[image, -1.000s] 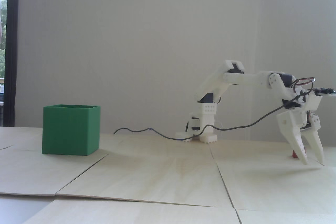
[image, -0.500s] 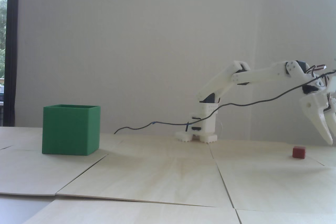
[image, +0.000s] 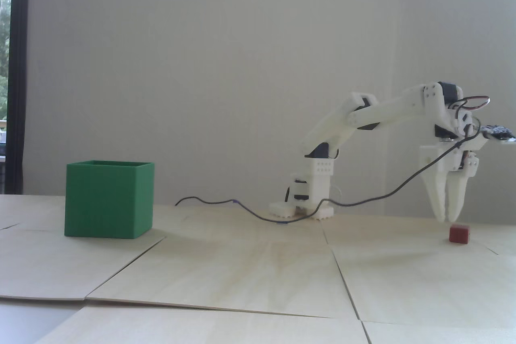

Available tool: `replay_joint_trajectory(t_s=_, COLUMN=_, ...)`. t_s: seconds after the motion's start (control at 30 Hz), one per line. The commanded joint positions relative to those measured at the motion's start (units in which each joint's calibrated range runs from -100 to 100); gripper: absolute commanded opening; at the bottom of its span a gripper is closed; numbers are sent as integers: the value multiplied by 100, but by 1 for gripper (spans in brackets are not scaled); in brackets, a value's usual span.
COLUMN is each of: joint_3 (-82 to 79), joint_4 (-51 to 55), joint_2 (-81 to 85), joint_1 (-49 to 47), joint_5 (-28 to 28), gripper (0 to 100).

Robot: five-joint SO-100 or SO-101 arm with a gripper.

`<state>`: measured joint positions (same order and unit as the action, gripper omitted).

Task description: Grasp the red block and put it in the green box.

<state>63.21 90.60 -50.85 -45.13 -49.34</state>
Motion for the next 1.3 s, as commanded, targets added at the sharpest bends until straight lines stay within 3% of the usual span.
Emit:
replay_joint_trajectory(t_s=0.0, joint_3=538, joint_4=881, joint_2=644, joint_1=295, joint_5=536, gripper=4)
replay_joint_trajectory(t_s=0.6, joint_3=414, joint_4=839, joint_2=-1054, joint_1=1107, joint_5=692, gripper=2)
replay_joint_trajectory(t_s=0.83, joint_3=3493, joint_4=822, joint_2=-991, joint_1=2329, joint_5=676, gripper=2)
replay_joint_trajectory(t_s=1.27, joint_3=3271, joint_4=881, joint_2=146, joint_1=4058, joint_5=531, gripper=2)
